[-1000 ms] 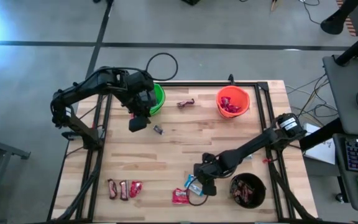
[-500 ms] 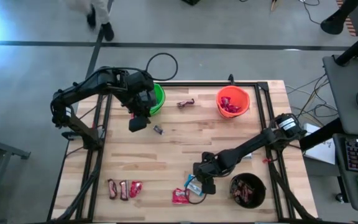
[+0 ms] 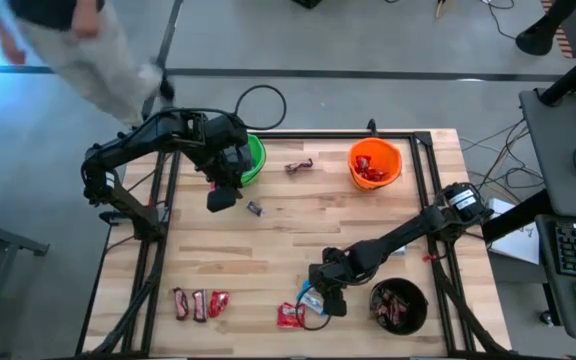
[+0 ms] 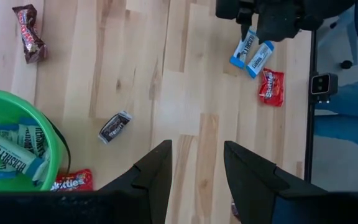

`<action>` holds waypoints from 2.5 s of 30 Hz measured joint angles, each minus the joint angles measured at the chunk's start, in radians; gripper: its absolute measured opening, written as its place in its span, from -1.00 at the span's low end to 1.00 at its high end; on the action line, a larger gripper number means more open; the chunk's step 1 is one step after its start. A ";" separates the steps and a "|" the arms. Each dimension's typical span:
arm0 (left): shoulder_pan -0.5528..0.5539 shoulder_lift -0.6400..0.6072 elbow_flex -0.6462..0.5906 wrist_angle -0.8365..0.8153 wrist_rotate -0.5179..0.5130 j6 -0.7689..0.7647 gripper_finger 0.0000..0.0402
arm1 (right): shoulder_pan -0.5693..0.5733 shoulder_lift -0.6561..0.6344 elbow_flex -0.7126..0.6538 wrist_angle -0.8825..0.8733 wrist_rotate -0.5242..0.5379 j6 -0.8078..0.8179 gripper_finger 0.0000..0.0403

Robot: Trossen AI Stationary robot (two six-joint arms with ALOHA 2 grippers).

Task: Sort candy
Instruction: Put the white candy into the green bucket

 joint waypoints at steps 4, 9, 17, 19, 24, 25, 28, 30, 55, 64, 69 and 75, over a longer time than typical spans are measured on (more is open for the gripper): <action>0.000 0.000 0.000 0.000 0.000 0.010 -0.37 | 0.000 0.000 0.000 -0.003 0.002 0.000 -0.14; 0.000 0.000 0.000 0.000 0.000 0.010 -0.37 | 0.000 0.002 -0.011 -0.003 0.002 0.000 -0.13; 0.000 0.000 0.000 0.000 0.000 0.007 -0.37 | 0.000 0.034 -0.019 0.009 -0.013 0.005 -0.13; 0.000 0.000 0.000 0.000 0.000 0.007 -0.37 | -0.001 0.044 -0.019 0.009 -0.015 0.004 -0.13; 0.000 0.000 0.000 0.000 0.000 0.007 -0.37 | -0.002 0.050 -0.019 0.008 -0.013 0.004 -0.20; 0.000 0.000 0.000 0.000 0.000 0.007 -0.37 | -0.002 0.050 -0.019 0.006 -0.012 0.004 -0.25; 0.000 0.000 0.000 0.000 0.000 0.008 -0.37 | -0.004 0.050 -0.019 0.003 -0.014 0.000 -0.44; 0.000 0.000 0.000 0.000 0.000 0.010 -0.37 | -0.004 0.050 -0.019 0.006 -0.019 0.000 -0.59; 0.000 0.000 0.000 -0.003 0.000 0.017 -0.37 | -0.005 0.031 -0.022 -0.017 -0.042 0.015 -0.87; 0.000 0.000 0.000 -0.004 0.000 0.017 -0.37 | -0.004 -0.006 -0.025 -0.039 -0.011 0.013 -0.87; 0.000 0.000 0.000 -0.004 0.000 0.017 -0.37 | -0.004 -0.008 -0.025 -0.034 -0.011 0.006 -0.87; 0.000 0.000 0.000 -0.004 0.000 0.017 -0.37 | -0.007 -0.008 -0.028 -0.028 -0.012 0.000 -0.87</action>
